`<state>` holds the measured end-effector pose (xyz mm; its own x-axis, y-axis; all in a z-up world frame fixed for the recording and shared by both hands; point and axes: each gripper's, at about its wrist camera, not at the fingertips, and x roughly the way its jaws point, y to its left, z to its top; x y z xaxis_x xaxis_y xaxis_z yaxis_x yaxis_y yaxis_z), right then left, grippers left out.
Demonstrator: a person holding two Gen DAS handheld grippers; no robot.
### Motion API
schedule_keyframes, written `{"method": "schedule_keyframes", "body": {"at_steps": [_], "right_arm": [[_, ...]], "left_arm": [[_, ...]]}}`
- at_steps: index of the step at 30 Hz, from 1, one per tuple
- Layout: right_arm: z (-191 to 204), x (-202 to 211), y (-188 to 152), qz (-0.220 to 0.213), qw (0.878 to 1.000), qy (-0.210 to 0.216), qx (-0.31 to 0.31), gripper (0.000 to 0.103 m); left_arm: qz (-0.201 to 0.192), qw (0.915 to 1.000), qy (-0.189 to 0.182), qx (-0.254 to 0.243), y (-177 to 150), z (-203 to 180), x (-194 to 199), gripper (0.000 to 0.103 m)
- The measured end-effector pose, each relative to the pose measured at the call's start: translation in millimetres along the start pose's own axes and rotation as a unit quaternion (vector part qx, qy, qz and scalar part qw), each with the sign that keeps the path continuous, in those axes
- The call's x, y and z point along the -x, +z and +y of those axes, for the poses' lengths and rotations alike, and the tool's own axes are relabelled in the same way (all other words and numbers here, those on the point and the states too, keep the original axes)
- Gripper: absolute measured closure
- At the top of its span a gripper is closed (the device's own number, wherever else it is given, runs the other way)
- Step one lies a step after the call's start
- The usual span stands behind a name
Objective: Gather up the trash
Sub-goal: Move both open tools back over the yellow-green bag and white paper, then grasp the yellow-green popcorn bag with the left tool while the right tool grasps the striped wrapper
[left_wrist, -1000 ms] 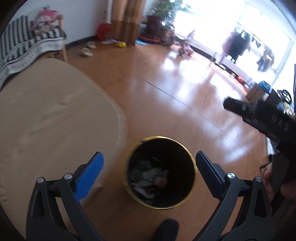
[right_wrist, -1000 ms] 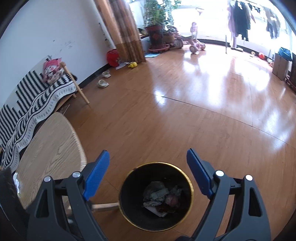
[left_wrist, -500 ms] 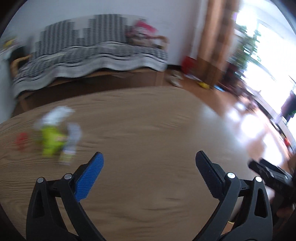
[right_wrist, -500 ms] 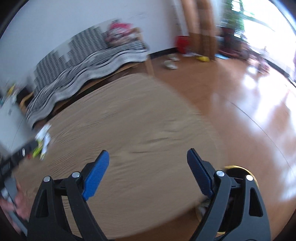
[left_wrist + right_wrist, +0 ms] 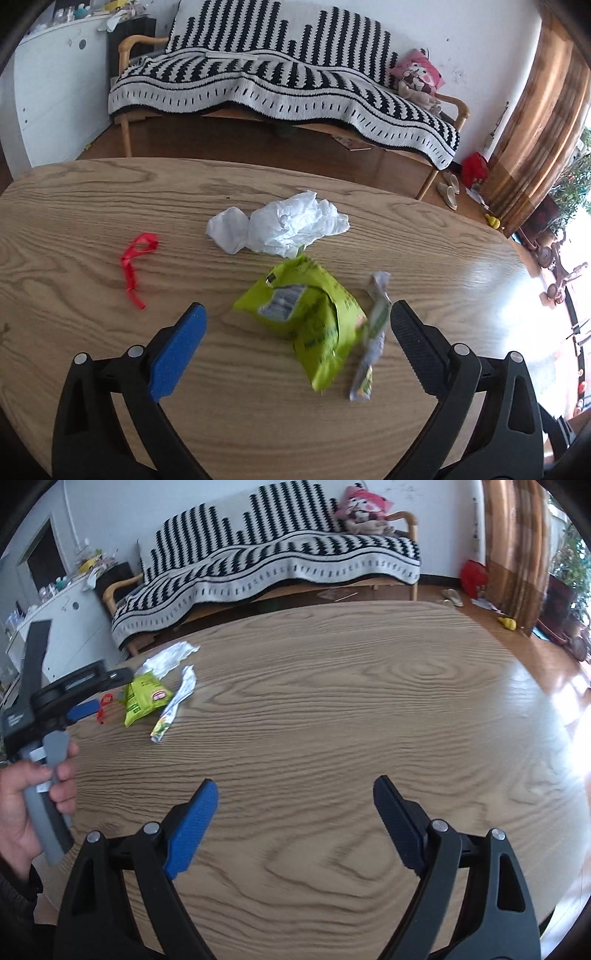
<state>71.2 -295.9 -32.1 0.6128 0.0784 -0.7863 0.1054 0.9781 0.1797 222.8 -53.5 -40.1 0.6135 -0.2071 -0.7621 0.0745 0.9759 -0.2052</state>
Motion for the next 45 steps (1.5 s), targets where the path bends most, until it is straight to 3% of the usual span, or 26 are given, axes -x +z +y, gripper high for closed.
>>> {"method": "schedule_keyframes", "body": {"at_steps": [5,7,9,15,20,23,25,26,27,28,36,40,45], "right_arm": [[17,-22,9,0.007,1.0,0.017,0.0,0.02],[21,-31,14,0.011,1.0,0.024,-0.003,0.02],[28,-41,18,0.015,0.999,0.032,-0.004,0.02],[69,-79,34,0.034,0.998,0.05,0.003,0.02],[104,-111,51,0.044,0.999,0.026,0.018,0.021],[120,-121,56,0.033,0.998,-0.026,0.046,0.037],[124,-122,56,0.027,0.997,-0.046,0.059,0.057],[124,-122,54,0.026,0.997,-0.049,0.063,0.079],[123,-120,54,0.025,0.997,-0.05,0.062,0.087],[120,-116,52,0.02,0.996,-0.056,0.062,0.088],[68,-40,35,-0.005,0.998,-0.048,0.031,0.088],[23,14,14,-0.022,0.998,-0.064,0.004,0.088],[-53,80,-24,-0.042,0.994,-0.096,-0.038,0.088]], "left_arm": [[0.011,0.9997,0.002,-0.022,3,-6,-25,0.008],[0.014,0.9992,0.008,-0.037,2,-7,-28,0.033],[0.011,0.9995,0.001,-0.031,3,-2,-23,0.041],[-0.011,0.9996,-0.004,-0.026,7,17,15,0.05],[-0.025,0.9993,0.007,-0.025,3,41,43,0.05],[-0.031,0.9989,0.02,-0.029,2,53,49,0.051],[-0.032,0.999,0.02,-0.024,3,60,51,0.052],[-0.031,0.9992,0.019,-0.016,4,63,52,0.052],[-0.03,0.9993,0.019,-0.012,4,65,53,0.053],[-0.029,0.9994,0.018,-0.008,4,66,54,0.054],[-0.028,0.9996,-0.003,-0.009,-7,34,72,0.057],[-0.021,0.9992,-0.026,-0.022,-21,-1,82,0.058],[-0.015,0.9957,-0.07,-0.059,-50,-78,97,0.059]]}}
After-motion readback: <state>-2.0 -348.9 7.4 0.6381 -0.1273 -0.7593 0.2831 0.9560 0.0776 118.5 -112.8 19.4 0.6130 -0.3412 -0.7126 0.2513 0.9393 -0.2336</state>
